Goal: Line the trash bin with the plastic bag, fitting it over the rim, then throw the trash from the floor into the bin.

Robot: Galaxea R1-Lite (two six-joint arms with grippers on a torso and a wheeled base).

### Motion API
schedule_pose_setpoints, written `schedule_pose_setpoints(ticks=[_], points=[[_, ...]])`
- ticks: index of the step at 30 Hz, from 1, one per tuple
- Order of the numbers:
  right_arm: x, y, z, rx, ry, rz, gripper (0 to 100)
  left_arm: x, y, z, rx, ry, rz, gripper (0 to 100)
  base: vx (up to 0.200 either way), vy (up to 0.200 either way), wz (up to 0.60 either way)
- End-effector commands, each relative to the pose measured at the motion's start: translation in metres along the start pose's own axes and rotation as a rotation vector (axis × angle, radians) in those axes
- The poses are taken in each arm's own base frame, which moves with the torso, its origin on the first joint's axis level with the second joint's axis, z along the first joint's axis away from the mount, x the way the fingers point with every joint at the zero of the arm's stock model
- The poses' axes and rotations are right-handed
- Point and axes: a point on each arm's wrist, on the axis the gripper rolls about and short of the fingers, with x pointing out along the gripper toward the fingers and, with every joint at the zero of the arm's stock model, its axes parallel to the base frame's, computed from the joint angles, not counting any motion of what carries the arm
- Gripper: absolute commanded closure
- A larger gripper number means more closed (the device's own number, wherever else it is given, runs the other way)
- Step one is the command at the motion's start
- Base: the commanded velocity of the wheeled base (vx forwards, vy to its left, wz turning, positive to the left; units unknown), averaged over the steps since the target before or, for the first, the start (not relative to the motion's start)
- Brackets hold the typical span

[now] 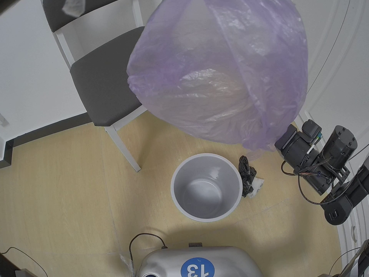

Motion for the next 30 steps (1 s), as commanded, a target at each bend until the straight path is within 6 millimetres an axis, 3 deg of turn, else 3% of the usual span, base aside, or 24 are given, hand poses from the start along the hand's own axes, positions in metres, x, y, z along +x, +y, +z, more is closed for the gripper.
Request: schedule_pose_setpoints(ticks=[1, 5, 10, 18, 19, 22, 30], points=[[-0.008, -0.005, -0.001, -0.107, 0.021, -0.031, 100, 0.001, 0.009, -0.009, 0.025, 0.054, 0.066, 100, 0.000, 0.000, 0.00], [-0.020, -0.015, -0.008, -0.292, 0.103, -0.096, 100, 0.003, 0.019, -0.027, 0.079, 0.211, 0.147, 100, 0.000, 0.000, 0.00], [-0.036, -0.020, -0.004, -0.441, 0.163, -0.154, 100, -0.003, 0.046, -0.075, 0.133, 0.554, 0.245, 100, 0.000, 0.000, 0.00], [-0.070, -0.012, 0.010, -0.583, 0.392, -0.282, 100, -0.029, 0.066, -0.117, -0.040, 0.762, 0.321, 100, 0.000, 0.000, 0.00], [-0.074, -0.005, 0.011, -0.580, 0.447, -0.289, 100, -0.033, 0.071, -0.131, -0.107, 0.793, 0.297, 100, 0.000, 0.000, 0.00], [-0.075, 0.001, 0.011, -0.577, 0.501, -0.289, 100, -0.038, 0.072, -0.145, -0.177, 0.805, 0.245, 100, 0.000, 0.000, 0.00], [-0.049, 0.016, 0.034, -0.718, 0.572, -0.285, 100, -0.035, 0.059, -0.199, -0.210, 0.762, 0.151, 100, 0.000, 0.000, 0.00]])
